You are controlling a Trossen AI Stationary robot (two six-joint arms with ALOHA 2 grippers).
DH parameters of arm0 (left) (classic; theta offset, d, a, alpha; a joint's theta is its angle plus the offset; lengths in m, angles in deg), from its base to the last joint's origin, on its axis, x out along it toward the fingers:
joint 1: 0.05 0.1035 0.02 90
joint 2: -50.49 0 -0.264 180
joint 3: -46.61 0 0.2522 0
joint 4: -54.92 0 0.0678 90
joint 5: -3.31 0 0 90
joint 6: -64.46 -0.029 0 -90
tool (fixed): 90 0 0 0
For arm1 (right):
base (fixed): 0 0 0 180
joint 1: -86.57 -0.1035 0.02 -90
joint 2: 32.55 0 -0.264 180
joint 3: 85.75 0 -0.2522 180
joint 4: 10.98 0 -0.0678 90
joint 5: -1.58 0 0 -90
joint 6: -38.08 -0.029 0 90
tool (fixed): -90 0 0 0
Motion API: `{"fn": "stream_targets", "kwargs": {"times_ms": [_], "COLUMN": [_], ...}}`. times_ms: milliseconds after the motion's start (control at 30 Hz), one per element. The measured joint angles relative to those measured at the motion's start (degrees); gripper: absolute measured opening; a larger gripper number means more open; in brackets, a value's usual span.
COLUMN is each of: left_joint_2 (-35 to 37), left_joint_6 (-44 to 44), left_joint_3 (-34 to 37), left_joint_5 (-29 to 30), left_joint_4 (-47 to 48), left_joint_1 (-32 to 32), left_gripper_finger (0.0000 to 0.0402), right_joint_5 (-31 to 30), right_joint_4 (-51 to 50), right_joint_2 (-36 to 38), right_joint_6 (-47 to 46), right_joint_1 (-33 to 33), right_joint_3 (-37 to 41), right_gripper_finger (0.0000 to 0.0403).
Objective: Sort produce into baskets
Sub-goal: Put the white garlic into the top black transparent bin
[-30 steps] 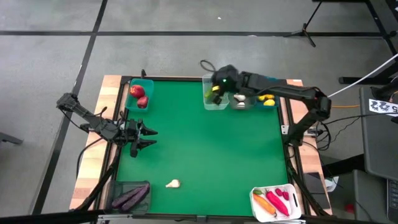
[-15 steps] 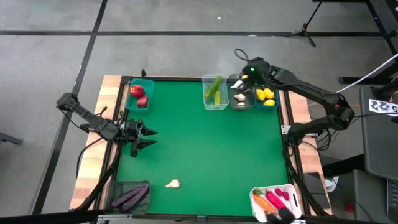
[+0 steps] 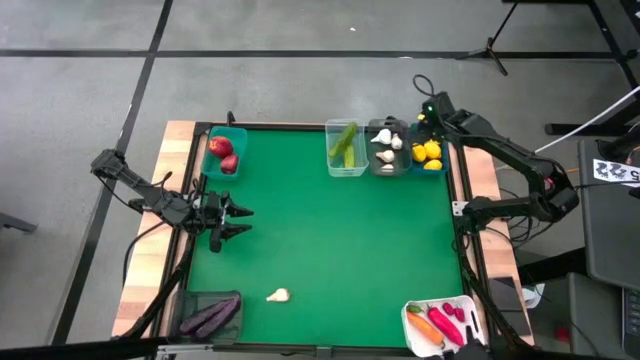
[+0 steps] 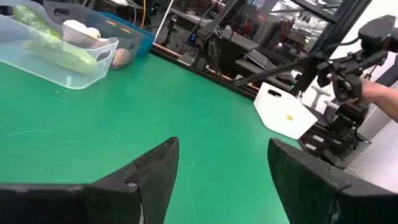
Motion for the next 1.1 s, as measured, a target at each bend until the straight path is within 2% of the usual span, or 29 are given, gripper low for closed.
{"fn": "stream_targets", "kwargs": {"times_ms": [233, 567, 767, 933, 1100], "left_joint_2": [0.00, 0.00, 0.00, 0.00, 0.00], "left_joint_6": [0.07, 0.24, 0.50, 0.46, 0.48], "left_joint_3": [-0.01, 0.00, 0.00, -0.01, 0.00], "left_joint_5": [0.95, 1.06, 1.06, 1.06, 1.06], "left_joint_4": [-0.01, -0.01, -0.01, -0.01, -0.01], "left_joint_1": [0.01, 0.01, 0.01, 0.00, 0.01], "left_gripper_finger": [0.0240, 0.0240, 0.0240, 0.0240, 0.0240], "right_joint_5": [1.54, 3.33, 3.48, 12.39, 29.44], "right_joint_4": [-2.53, -2.98, -2.64, -2.40, -1.79], "right_joint_2": [0.00, 0.00, -0.07, -0.07, -0.07], "right_joint_6": [-3.68, -4.95, -3.54, -3.26, -4.95], "right_joint_1": [1.54, 1.54, 1.54, 1.51, 1.46], "right_joint_3": [0.72, 0.72, -0.77, -6.75, -12.43], "right_gripper_finger": [0.0141, 0.0249, 0.0270, 0.0262, 0.0252]}}
